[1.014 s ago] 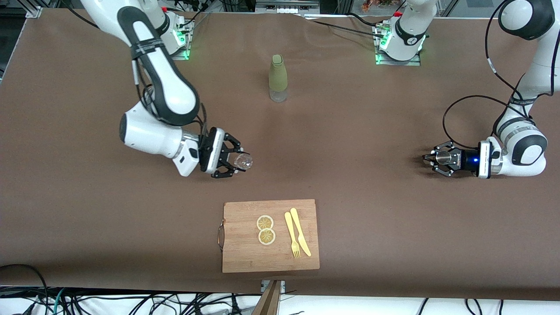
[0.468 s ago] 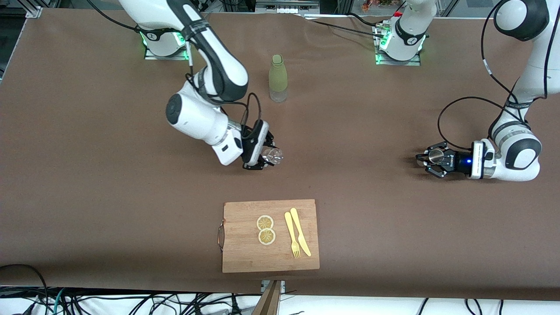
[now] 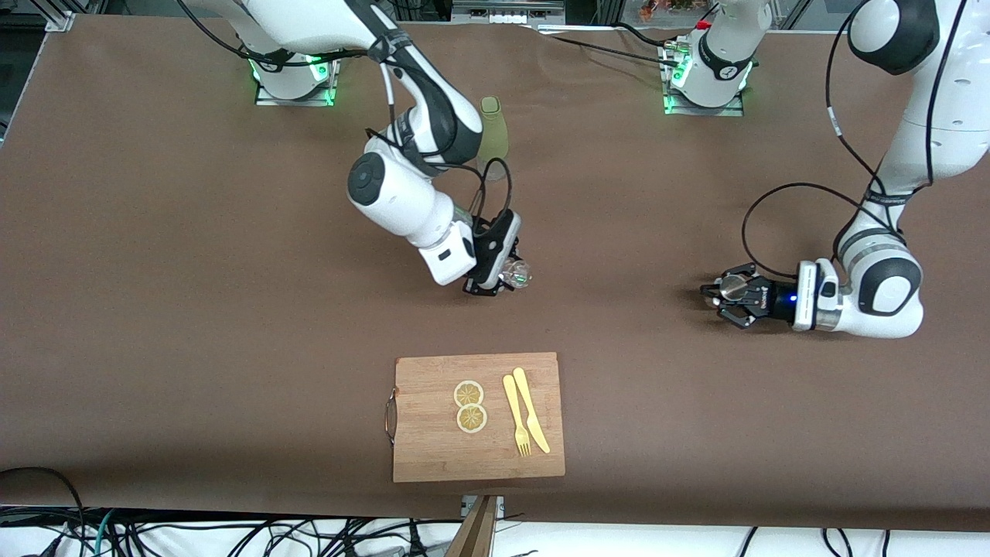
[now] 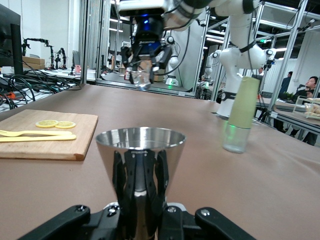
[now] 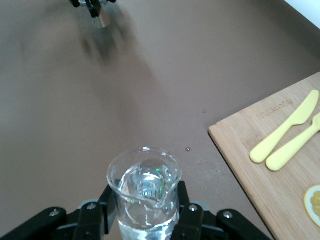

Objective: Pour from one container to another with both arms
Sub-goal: 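Lift the beaker and jigger, bringing both grippers together mid-table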

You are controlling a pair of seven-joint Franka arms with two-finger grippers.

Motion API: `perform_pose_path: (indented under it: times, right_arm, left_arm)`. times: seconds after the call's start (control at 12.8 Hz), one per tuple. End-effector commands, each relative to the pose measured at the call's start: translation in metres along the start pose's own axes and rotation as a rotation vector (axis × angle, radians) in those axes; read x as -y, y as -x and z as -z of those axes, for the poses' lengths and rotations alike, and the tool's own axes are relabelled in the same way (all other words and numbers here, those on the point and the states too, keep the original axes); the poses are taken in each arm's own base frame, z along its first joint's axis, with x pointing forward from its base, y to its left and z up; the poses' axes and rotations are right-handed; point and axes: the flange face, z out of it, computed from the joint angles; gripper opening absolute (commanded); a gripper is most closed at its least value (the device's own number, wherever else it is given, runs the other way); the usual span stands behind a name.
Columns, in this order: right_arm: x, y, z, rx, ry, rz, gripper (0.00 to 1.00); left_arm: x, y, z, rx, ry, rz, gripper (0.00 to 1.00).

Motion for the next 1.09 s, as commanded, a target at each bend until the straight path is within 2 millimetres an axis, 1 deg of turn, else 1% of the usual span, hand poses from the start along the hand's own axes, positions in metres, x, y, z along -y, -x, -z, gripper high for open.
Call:
perform_pose_path:
  times: [0.0, 0.08, 0.16, 0.31, 0.39, 0.55, 0.7, 0.86, 1.01]
  right_arm:
    - [0.020, -0.017, -0.013, 0.023, 0.053, -0.008, 0.30]
    - [0.027, -0.018, -0.019, 0.034, 0.069, -0.016, 0.30]
    - [0.035, -0.020, -0.023, 0.040, 0.074, -0.017, 0.30]
    - [0.046, -0.023, -0.028, 0.045, 0.084, -0.008, 0.30]
    - [0.047, -0.022, -0.031, 0.052, 0.092, -0.009, 0.30]
    - [0.052, -0.023, -0.033, 0.061, 0.110, -0.021, 0.30]
    - [0.058, -0.027, -0.033, 0.077, 0.140, -0.028, 0.30]
    - [0.057, -0.038, -0.030, 0.079, 0.181, -0.032, 0.30]
    - [0.040, -0.037, -0.034, 0.083, 0.219, -0.064, 0.30]
  left_arm:
    - [0.012, -0.013, -0.021, 0.016, -0.034, -0.032, 0.00]
    - [0.017, -0.015, -0.039, 0.010, -0.034, -0.039, 0.00]
    - [0.022, -0.016, -0.050, 0.011, -0.040, -0.040, 0.00]
    - [0.027, -0.018, -0.067, 0.034, -0.039, -0.048, 0.00]
    - [0.028, -0.017, -0.074, 0.029, -0.047, -0.045, 0.00]
    - [0.033, -0.021, -0.109, 0.013, -0.039, -0.042, 0.00]
    - [0.034, -0.021, -0.134, -0.004, -0.040, -0.045, 0.00]
    - [0.035, -0.019, -0.164, -0.024, -0.053, -0.081, 0.00]
    - [0.037, -0.018, -0.191, -0.031, -0.067, -0.082, 0.00]
